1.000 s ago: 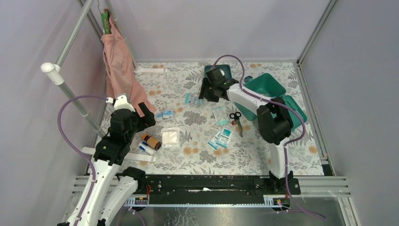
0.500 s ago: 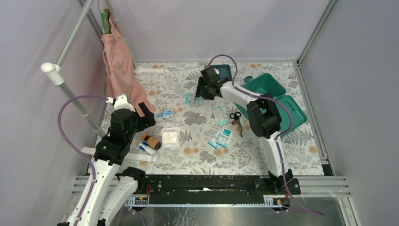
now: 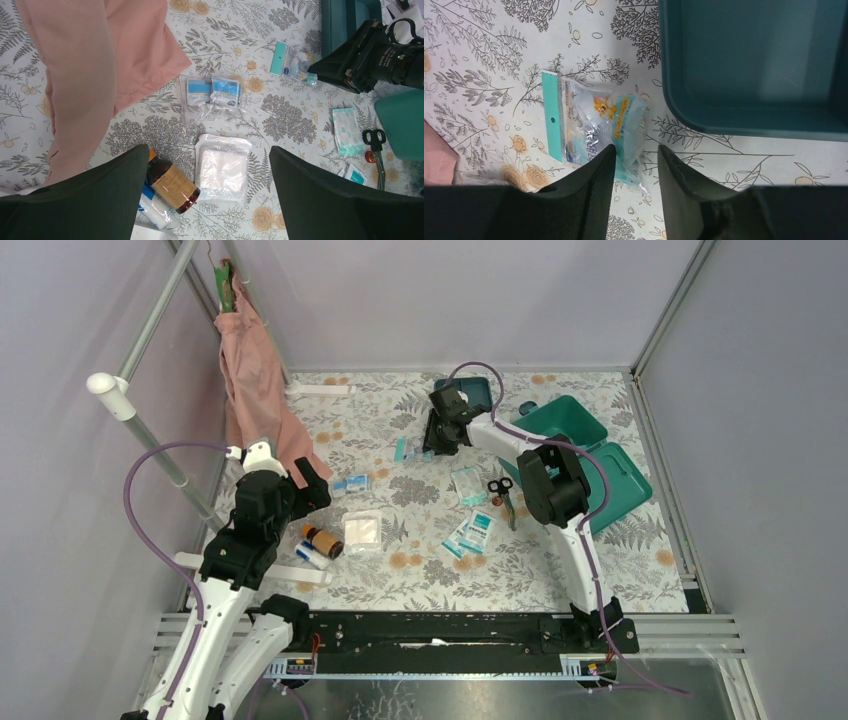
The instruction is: Organize the medicine kit
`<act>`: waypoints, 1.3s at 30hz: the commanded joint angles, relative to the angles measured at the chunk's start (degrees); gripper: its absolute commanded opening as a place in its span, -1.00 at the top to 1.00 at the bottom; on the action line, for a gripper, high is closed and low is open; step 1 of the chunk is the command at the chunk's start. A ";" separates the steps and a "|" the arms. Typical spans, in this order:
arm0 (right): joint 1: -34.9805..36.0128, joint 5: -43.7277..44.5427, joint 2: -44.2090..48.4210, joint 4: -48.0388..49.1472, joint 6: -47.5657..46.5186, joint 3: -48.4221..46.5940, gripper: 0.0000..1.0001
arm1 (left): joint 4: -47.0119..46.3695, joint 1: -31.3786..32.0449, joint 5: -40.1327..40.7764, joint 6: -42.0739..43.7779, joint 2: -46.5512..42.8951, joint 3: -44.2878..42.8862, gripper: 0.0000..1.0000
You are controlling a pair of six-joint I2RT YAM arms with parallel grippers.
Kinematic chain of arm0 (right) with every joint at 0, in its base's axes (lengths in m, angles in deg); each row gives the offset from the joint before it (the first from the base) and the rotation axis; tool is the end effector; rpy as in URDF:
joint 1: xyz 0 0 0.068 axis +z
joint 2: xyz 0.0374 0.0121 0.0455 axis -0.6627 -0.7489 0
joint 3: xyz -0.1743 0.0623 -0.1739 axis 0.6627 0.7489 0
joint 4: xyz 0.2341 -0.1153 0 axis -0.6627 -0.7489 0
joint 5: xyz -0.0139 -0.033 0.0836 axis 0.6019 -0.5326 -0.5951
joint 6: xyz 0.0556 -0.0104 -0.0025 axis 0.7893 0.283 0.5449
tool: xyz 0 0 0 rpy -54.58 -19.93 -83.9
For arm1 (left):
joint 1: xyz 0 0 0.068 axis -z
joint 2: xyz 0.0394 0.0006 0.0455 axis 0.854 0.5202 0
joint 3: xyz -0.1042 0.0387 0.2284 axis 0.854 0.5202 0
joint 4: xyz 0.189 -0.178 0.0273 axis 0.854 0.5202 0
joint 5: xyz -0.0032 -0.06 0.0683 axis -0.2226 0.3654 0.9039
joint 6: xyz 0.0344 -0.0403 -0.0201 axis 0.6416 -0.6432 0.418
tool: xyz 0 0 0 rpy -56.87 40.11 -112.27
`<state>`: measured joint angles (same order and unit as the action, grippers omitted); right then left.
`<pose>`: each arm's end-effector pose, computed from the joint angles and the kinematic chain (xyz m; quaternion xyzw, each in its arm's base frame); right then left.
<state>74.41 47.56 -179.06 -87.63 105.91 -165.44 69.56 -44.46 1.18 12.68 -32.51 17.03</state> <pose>0.4283 0.2767 0.1469 0.0318 0.9323 0.2040 0.2970 0.1537 -0.0294 0.2982 -0.1503 0.8434 -0.0806 0.5096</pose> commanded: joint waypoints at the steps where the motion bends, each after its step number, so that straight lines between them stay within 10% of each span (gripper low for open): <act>1: -0.34 -2.06 -0.66 0.00 -0.76 -2.77 0.18 | -1.90 0.12 0.78 0.64 -0.01 0.62 -0.97; 20: -0.70 -2.74 13.67 3.12 -10.39 5.08 0.99 | -1.34 0.13 1.46 0.57 -0.19 0.46 -0.97; 39: -20.71 14.76 50.95 -6.73 -23.61 29.16 1.00 | -1.47 0.13 0.66 0.82 0.42 0.34 -0.97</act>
<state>57.71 55.30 -131.82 -89.64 86.89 -137.94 69.61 -44.46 1.64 12.68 -31.96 17.05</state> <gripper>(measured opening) 0.011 0.986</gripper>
